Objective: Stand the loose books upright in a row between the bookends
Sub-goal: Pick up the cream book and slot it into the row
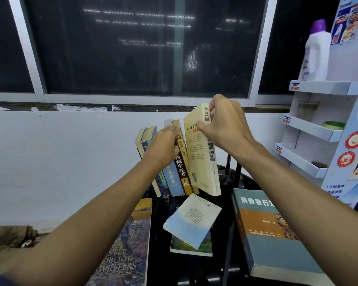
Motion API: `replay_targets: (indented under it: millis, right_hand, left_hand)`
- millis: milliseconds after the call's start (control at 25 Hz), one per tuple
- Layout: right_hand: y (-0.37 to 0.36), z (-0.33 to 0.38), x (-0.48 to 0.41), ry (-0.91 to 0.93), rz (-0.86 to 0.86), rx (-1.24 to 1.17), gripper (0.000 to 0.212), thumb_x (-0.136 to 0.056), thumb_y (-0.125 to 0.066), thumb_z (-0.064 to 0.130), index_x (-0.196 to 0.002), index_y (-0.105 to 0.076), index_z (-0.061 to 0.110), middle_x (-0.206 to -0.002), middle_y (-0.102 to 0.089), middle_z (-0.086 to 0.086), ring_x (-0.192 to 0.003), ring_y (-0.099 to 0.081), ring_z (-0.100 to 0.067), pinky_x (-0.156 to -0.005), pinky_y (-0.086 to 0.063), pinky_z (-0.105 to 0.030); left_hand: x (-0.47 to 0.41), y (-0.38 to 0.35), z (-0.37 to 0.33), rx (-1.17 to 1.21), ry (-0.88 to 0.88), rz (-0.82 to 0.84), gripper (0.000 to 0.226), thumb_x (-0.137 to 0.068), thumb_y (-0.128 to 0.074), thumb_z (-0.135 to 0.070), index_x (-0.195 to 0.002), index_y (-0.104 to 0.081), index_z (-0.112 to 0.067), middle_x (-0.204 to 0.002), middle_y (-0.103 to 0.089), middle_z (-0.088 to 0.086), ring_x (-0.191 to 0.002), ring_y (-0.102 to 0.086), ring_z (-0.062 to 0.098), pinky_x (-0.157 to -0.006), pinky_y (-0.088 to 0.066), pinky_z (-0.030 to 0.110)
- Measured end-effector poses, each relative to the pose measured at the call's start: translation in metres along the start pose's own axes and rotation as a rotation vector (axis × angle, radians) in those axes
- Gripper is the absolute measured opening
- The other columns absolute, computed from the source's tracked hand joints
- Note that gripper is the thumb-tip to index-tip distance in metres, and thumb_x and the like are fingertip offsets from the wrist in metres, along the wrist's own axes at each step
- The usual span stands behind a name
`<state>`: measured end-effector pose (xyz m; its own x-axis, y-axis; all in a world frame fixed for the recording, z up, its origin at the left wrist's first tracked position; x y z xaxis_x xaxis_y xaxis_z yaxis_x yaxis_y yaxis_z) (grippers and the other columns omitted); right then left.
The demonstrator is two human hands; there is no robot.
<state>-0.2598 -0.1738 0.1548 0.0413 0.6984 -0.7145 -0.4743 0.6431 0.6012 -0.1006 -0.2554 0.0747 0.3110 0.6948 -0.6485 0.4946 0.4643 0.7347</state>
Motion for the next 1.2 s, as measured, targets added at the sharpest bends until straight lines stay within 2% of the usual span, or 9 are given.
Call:
replay_targets:
  millis: [320, 520, 680, 800, 920, 1040, 1200]
  right_hand:
    - [-0.024, 0.011, -0.012, 0.064, -0.097, 0.022, 0.030, -0.087, -0.075, 0.017, -0.098, -0.048, 0.013, -0.091, -0.064, -0.004, -0.082, -0.063, -0.021, -0.065, -0.058, -0.038]
    - [-0.053, -0.003, 0.006, 0.150, -0.187, -0.086, 0.028, -0.090, -0.072, 0.022, -0.102, -0.048, 0.014, -0.097, -0.065, -0.003, -0.082, -0.061, -0.015, -0.066, -0.056, -0.030]
    - [-0.079, -0.027, 0.022, 0.178, -0.243, -0.148, 0.026, -0.091, -0.070, 0.021, -0.106, -0.053, 0.010, -0.094, -0.066, -0.004, -0.076, -0.064, -0.018, -0.063, -0.056, -0.037]
    - [-0.096, -0.041, 0.034, 0.191, -0.298, -0.134, 0.030, -0.089, -0.074, 0.016, -0.110, -0.056, 0.004, -0.092, -0.067, -0.008, -0.069, -0.067, -0.019, -0.058, -0.056, -0.034]
    - [-0.110, -0.052, 0.039, 0.161, -0.289, -0.140, 0.032, -0.090, -0.074, 0.016, -0.113, -0.058, 0.002, -0.093, -0.067, -0.009, -0.064, -0.068, -0.019, -0.057, -0.057, -0.036]
    - [-0.120, -0.058, 0.039, 0.158, -0.293, -0.133, 0.032, -0.089, -0.074, 0.015, -0.113, -0.059, 0.001, -0.094, -0.068, -0.011, -0.067, -0.069, -0.022, -0.057, -0.057, -0.034]
    - [-0.125, -0.065, 0.038, 0.110, -0.201, -0.149, 0.039, -0.094, -0.069, 0.025, -0.124, -0.053, 0.007, -0.102, -0.067, -0.008, -0.070, -0.069, -0.023, -0.064, -0.056, -0.036]
  left_hand:
    - [0.001, -0.001, 0.000, 0.034, -0.007, -0.024, 0.025, -0.081, -0.064, 0.001, -0.104, -0.061, -0.010, -0.098, -0.058, 0.003, -0.088, -0.052, 0.019, -0.071, -0.040, 0.027]
    - [0.001, -0.002, 0.001, 0.044, 0.013, -0.022, 0.042, -0.082, -0.066, -0.002, -0.123, -0.059, -0.011, -0.109, -0.061, 0.002, -0.099, -0.056, 0.020, -0.083, -0.052, 0.037]
    - [0.001, -0.003, 0.001, 0.051, -0.003, -0.040, 0.031, -0.081, -0.065, -0.001, -0.110, -0.060, -0.013, -0.103, -0.061, 0.002, -0.095, -0.056, 0.021, -0.082, -0.052, 0.038]
    - [0.001, -0.004, 0.002, 0.052, -0.009, -0.050, 0.026, -0.082, -0.065, -0.001, -0.105, -0.060, -0.013, -0.102, -0.060, 0.001, -0.093, -0.056, 0.019, -0.082, -0.052, 0.040]
    - [0.002, -0.004, 0.002, 0.061, -0.005, -0.054, 0.031, -0.084, -0.065, -0.003, -0.113, -0.061, -0.012, -0.108, -0.061, 0.001, -0.100, -0.056, 0.019, -0.086, -0.052, 0.039]
    - [0.002, -0.002, 0.000, 0.065, -0.004, -0.059, 0.039, -0.085, -0.064, -0.002, -0.123, -0.061, -0.009, -0.116, -0.062, 0.003, -0.107, -0.057, 0.020, -0.092, -0.051, 0.038]
    - [0.003, 0.000, -0.002, 0.058, 0.007, -0.061, 0.042, -0.086, -0.063, -0.002, -0.127, -0.060, -0.008, -0.122, -0.062, 0.004, -0.111, -0.056, 0.021, -0.094, -0.049, 0.036]
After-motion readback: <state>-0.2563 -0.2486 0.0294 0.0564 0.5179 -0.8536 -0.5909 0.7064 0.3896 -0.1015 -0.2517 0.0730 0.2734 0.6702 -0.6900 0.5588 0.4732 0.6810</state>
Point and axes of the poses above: each hand's wrist, its own x-axis away from the middle knuckle, its own y-axis out of the back of the hand, z = x × y, the point moved 2 cm from there along -x, towards the middle knuckle
